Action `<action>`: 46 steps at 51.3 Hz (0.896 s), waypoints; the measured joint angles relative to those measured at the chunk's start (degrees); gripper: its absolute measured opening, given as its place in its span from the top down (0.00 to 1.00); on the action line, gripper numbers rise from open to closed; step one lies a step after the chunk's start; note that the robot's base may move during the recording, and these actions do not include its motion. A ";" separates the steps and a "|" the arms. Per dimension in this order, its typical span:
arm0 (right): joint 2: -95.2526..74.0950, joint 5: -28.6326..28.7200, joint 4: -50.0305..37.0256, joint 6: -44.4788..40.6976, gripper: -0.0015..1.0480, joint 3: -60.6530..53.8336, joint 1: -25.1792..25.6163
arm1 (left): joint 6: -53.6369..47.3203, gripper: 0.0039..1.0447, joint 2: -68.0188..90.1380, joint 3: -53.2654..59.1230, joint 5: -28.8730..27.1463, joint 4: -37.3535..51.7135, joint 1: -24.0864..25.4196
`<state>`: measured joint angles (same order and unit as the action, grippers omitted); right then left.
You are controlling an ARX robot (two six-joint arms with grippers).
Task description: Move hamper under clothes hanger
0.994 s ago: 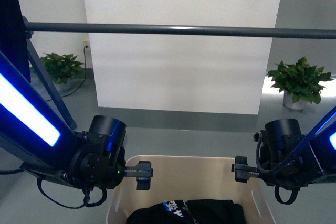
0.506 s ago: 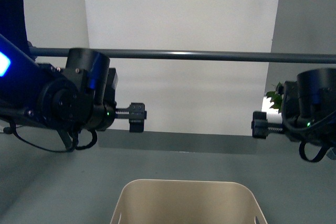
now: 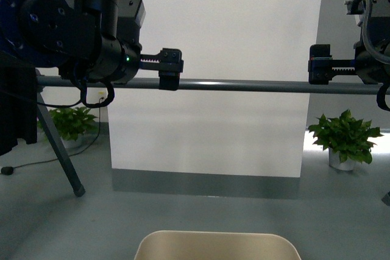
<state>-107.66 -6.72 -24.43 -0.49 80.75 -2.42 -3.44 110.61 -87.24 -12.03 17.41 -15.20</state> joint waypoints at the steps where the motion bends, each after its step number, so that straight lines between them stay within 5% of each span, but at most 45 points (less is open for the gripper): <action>1: 0.92 -0.22 -0.33 -0.26 0.08 -0.66 -0.33 | -0.20 0.06 -0.90 0.46 -0.02 0.26 -0.24; 22: 10.49 -5.84 -6.62 -4.50 0.08 -10.71 -4.72 | -3.89 0.07 -13.11 12.55 -1.77 7.56 -3.37; 29: 14.25 0.61 -5.92 -1.66 0.25 -17.25 -3.72 | 1.03 0.31 -19.63 24.70 -3.21 12.09 -1.55; 46: 25.99 2.38 -16.09 -0.31 0.64 -38.53 -2.01 | 3.02 0.71 -32.15 47.25 0.61 21.92 3.67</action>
<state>-81.67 -4.34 -40.51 -0.80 42.22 -4.43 -0.43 78.46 -39.99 -11.42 39.33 -11.53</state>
